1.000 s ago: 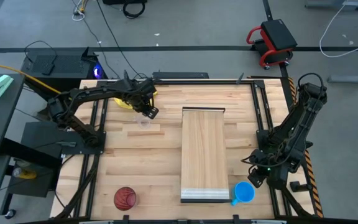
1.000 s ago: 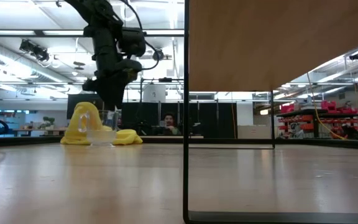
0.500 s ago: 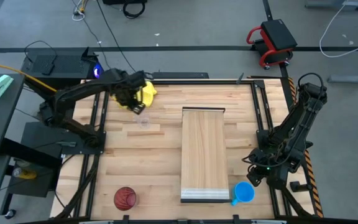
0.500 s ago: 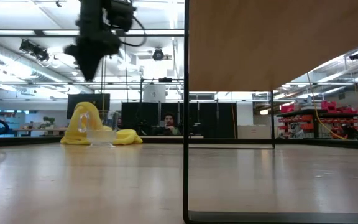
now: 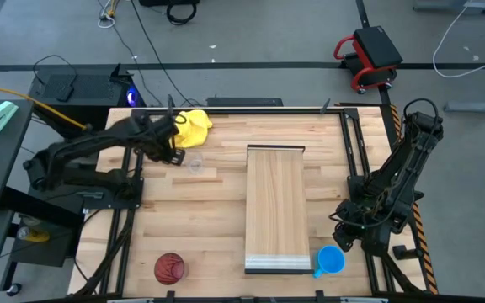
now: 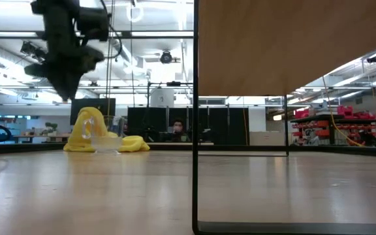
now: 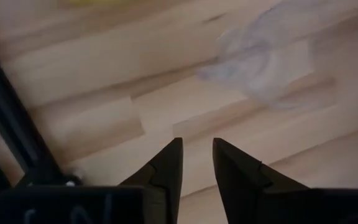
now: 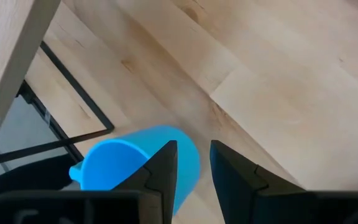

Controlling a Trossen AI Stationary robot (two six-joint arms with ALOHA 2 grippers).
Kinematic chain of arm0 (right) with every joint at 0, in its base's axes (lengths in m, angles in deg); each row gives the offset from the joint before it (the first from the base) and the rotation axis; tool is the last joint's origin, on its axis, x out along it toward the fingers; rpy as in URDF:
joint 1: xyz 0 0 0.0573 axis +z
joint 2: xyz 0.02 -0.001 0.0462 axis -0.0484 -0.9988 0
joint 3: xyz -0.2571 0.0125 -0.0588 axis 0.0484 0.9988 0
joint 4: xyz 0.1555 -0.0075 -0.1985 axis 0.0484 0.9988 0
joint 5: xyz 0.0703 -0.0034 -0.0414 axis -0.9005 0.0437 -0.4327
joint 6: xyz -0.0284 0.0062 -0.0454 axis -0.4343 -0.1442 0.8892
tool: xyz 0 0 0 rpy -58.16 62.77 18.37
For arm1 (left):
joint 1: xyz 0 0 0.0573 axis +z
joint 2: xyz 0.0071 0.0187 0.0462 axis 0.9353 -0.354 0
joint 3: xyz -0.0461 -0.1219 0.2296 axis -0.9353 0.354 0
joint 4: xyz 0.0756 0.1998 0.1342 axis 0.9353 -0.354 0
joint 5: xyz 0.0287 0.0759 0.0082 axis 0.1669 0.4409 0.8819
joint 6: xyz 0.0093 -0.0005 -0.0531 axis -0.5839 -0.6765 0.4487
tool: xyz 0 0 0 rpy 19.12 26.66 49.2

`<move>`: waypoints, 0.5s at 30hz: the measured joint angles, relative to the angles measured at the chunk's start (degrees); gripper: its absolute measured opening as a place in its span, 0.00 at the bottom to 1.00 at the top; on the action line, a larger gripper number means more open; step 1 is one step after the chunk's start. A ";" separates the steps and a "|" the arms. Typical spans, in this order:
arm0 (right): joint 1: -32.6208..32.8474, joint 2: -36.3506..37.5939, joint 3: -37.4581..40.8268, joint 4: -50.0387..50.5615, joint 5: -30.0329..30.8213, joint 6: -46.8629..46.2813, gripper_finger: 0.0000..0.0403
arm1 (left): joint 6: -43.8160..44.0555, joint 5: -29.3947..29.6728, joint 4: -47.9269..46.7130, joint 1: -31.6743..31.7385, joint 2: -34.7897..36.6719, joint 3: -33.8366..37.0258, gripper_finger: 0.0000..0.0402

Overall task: Stack small to large cups/mugs on shelf
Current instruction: Put the transparent mug on the shelf

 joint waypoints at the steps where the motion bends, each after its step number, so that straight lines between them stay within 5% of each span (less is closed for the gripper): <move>1: 0.00 0.13 0.00 -0.13 0.00 -0.14 0.26 | 0.35 0.04 -0.02 0.02 -0.04 1.15 0.23; 15: -3.89 0.98 -0.02 -0.76 0.17 1.97 0.25 | 2.40 -2.72 13.74 1.32 -5.49 7.00 0.22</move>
